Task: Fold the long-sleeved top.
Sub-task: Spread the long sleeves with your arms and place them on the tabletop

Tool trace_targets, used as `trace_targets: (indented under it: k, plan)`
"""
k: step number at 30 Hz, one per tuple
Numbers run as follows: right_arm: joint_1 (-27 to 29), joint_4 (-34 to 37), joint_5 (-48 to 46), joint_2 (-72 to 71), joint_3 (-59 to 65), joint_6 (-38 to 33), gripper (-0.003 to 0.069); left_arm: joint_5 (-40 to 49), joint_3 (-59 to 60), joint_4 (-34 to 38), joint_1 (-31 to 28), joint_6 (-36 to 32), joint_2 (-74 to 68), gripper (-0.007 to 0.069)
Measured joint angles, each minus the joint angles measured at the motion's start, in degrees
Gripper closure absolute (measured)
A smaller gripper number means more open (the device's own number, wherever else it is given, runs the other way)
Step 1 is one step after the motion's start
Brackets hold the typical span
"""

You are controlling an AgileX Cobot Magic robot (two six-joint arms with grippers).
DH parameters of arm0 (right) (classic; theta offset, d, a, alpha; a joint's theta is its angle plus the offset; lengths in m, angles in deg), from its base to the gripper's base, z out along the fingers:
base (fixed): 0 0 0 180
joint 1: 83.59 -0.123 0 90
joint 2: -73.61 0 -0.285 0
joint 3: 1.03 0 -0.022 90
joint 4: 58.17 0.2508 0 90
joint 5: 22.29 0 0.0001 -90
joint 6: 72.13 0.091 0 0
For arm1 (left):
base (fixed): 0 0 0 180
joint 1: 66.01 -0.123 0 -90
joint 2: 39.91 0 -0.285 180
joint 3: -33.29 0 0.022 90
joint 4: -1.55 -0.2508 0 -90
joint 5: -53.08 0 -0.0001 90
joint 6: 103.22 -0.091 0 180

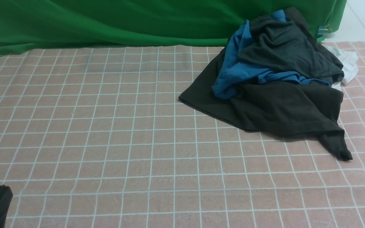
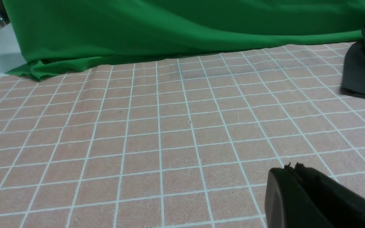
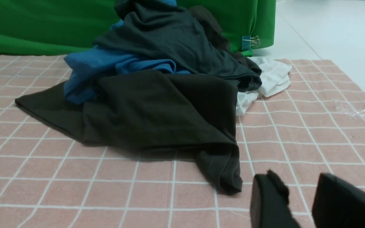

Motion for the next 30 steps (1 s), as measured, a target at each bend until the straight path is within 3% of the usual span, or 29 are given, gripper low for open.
trace_targets:
  k: [3, 6, 7, 10, 16, 20, 22, 25, 29, 30]
  plan:
    - [0.0, 0.0, 0.0, 0.0, 0.0, 0.0, 0.0418, -3.1, 0.0, 0.98, 0.0, 0.32, 0.0, 0.0606]
    - [0.0, 0.0, 0.0, 0.0, 0.0, 0.0, 0.0418, -8.39, 0.0, 6.83, 0.0, 2.68, 0.0, 0.0606]
    - [0.0, 0.0, 0.0, 0.0, 0.0, 0.0, 0.0418, -14.28, 0.0, 12.32, 0.0, 5.8, 0.0, 0.0606]
    - [0.0, 0.0, 0.0, 0.0, 0.0, 0.0, 0.0418, -24.53, 0.0, 18.41, 0.0, 11.47, 0.0, 0.0606]
    - [0.0, 0.0, 0.0, 0.0, 0.0, 0.0, 0.0418, -31.21, 0.0, 17.5, 0.0, 14.21, 0.0, 0.0606]
    - [0.0, 0.0, 0.0, 0.0, 0.0, 0.0, 0.0418, -32.36, 0.0, 15.92, 0.0, 20.57, 0.0, 0.0606]
    - [0.0, 0.0, 0.0, 0.0, 0.0, 0.0, 0.0418, -32.61, 0.0, 10.64, 0.0, 29.59, 0.0, 0.0606]
    - [0.0, 0.0, 0.0, 0.0, 0.0, 0.0, 0.0418, -32.04, -2.0, -6.96, 0.0, 41.79, 0.0, 0.0606]
    - [0.0, 0.0, 0.0, 0.0, 0.0, 0.0, 0.0418, -31.91, -7.63, -34.05, 0.0, 62.92, -1.85, 0.0606]
    - [0.0, 0.0, 0.0, 0.0, 0.0, 0.0, 0.0418, -31.91, -8.22, -36.58, 0.0, 65.14, -2.46, 0.0606]
